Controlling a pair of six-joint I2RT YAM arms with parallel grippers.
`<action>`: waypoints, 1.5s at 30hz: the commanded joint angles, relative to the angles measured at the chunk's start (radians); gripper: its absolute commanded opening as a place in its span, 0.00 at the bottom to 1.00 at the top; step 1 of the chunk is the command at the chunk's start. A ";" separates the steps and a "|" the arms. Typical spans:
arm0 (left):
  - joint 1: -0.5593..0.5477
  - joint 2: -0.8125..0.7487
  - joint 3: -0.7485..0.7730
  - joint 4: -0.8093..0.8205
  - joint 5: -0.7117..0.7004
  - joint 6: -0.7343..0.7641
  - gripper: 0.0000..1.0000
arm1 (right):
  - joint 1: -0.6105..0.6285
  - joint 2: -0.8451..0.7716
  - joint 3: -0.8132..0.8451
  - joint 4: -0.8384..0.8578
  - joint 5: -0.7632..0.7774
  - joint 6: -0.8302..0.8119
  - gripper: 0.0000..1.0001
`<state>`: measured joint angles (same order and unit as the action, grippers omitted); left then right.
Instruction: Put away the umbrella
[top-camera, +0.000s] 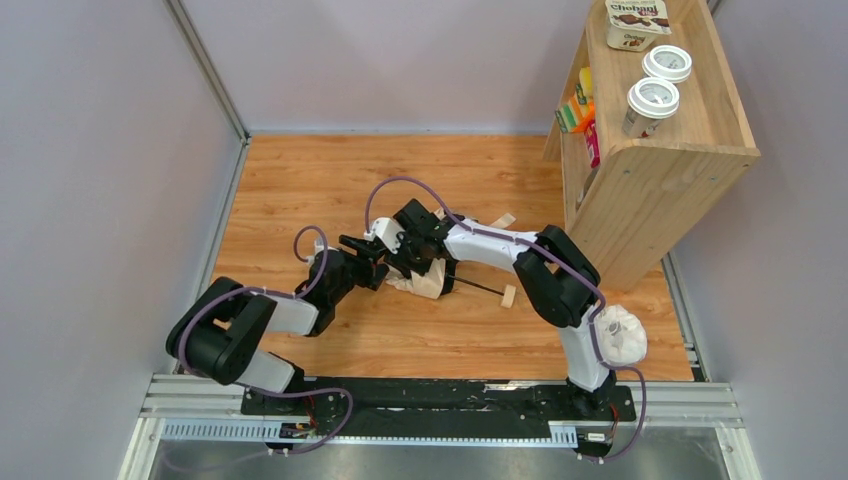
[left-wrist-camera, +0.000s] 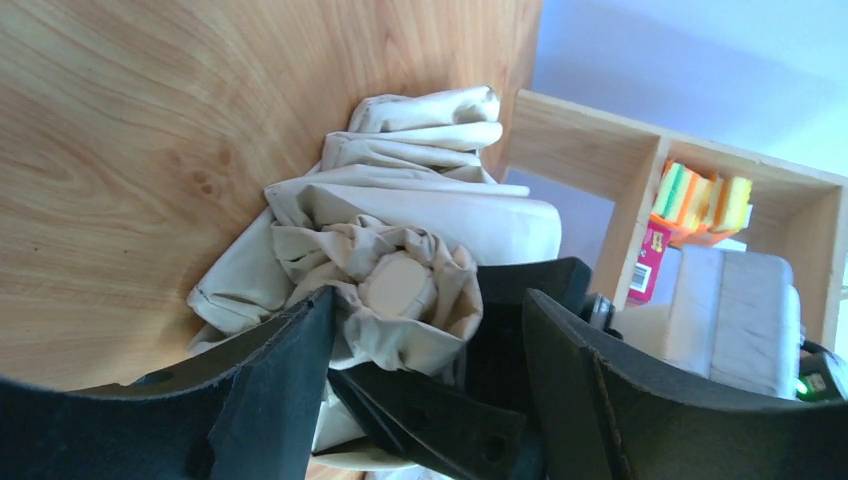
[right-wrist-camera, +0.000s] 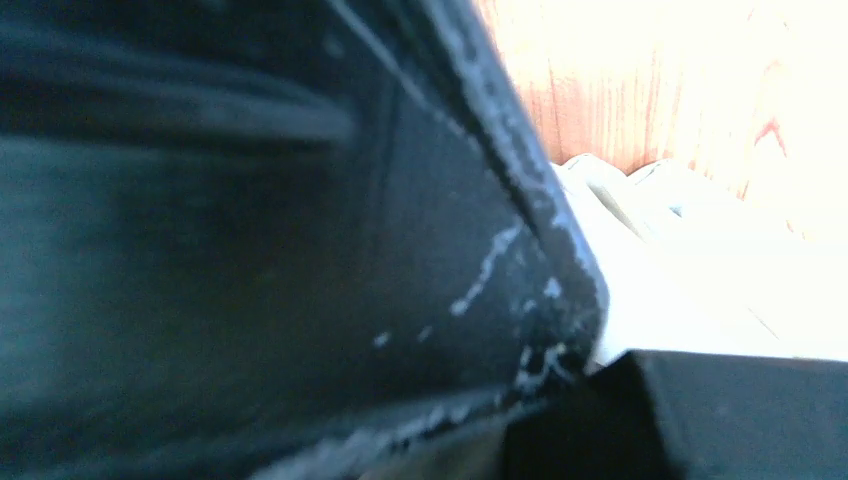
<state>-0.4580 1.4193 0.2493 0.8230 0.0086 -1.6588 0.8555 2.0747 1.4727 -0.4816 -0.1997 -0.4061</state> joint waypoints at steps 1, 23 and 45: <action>0.001 0.108 0.041 0.146 0.093 -0.038 0.76 | 0.031 0.082 -0.075 -0.147 -0.150 0.084 0.00; 0.013 0.478 0.009 0.459 0.154 0.007 0.00 | 0.044 -0.065 -0.156 -0.031 -0.066 0.197 0.56; 0.012 0.457 -0.070 0.499 0.154 0.146 0.00 | -0.128 -0.628 -0.176 -0.222 0.132 0.829 1.00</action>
<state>-0.4500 1.8576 0.2165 1.2354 0.2077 -1.6131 0.7010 1.5143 1.3277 -0.6952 -0.1455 0.3180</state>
